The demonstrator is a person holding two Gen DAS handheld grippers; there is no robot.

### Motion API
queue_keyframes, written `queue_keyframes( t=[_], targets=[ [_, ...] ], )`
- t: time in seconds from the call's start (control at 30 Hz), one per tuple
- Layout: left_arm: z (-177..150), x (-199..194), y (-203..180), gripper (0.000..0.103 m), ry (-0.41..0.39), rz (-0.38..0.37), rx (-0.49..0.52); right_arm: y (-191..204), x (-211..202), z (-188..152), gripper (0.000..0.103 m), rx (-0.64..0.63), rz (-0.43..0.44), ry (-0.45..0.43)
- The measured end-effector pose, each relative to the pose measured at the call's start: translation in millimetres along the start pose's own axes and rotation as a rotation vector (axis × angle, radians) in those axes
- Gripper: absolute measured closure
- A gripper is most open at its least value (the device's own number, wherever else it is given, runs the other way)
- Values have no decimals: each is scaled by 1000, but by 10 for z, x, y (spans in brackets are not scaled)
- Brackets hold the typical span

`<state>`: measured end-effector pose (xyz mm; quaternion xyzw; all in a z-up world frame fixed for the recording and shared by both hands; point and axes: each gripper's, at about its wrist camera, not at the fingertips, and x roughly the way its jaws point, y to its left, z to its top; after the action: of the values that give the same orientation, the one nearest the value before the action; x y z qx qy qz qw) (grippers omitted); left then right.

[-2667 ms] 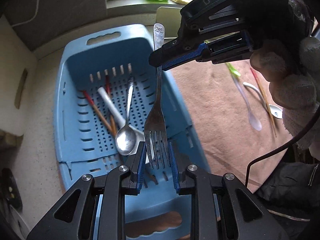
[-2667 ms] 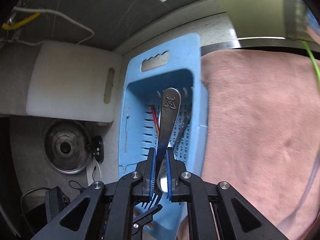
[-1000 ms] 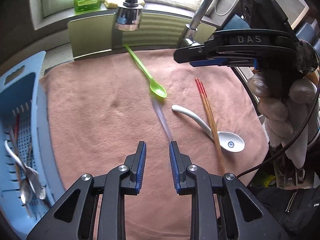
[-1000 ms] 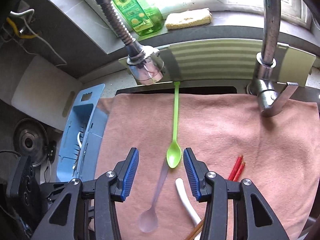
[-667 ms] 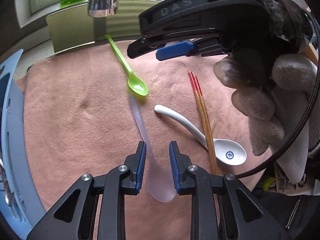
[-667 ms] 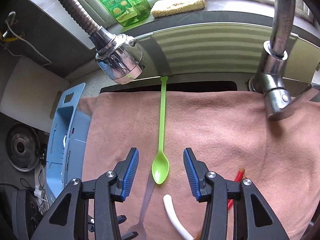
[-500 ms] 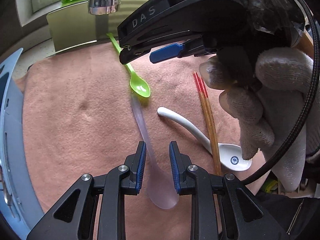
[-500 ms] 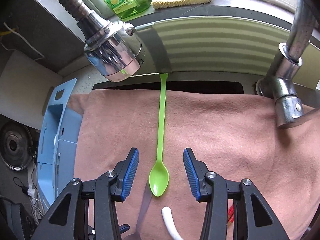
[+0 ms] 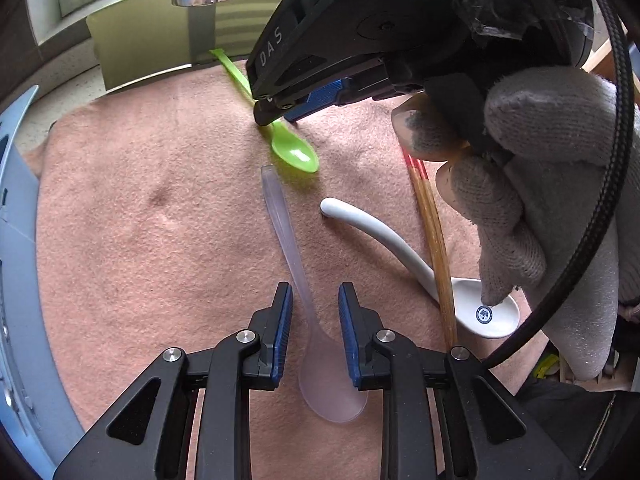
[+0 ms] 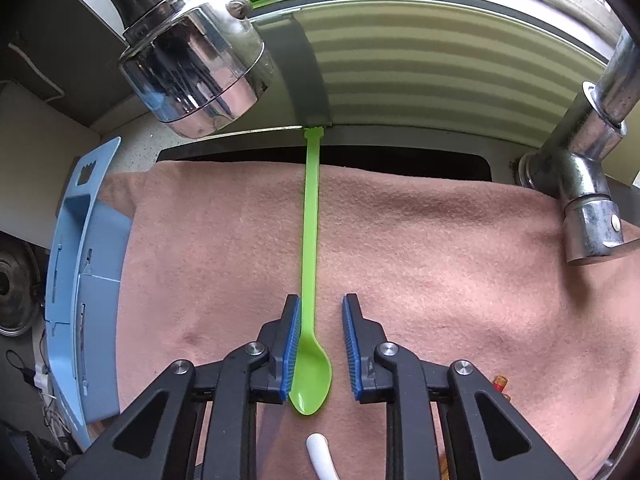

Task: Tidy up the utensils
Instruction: 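Grasp the translucent plastic spoon with the left gripper while the right gripper grasps the green spoon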

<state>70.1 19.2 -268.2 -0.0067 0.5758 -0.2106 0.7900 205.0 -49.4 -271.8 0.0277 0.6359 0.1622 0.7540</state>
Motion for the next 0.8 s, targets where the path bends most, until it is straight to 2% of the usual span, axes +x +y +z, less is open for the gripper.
queue_keyframes(
  t=[0.2,0.27,0.37,0.5,0.8],
  targets=[
    [13,120,-76,83,11,57,3,-90,-23,-53,96,23,20,18],
    [16,133,-96,91,10,83,1,-126,-29,-75,97,35,34,27],
    [10,134,-64,95,2,81,-28,-192,-57,-138,97,52,59,44],
    [-5,124,1,96,-8,81,-63,-231,-92,-226,97,50,71,59],
    [-84,3,163,96,-28,180,-112,-282,-137,-380,97,11,74,85]
  ],
)
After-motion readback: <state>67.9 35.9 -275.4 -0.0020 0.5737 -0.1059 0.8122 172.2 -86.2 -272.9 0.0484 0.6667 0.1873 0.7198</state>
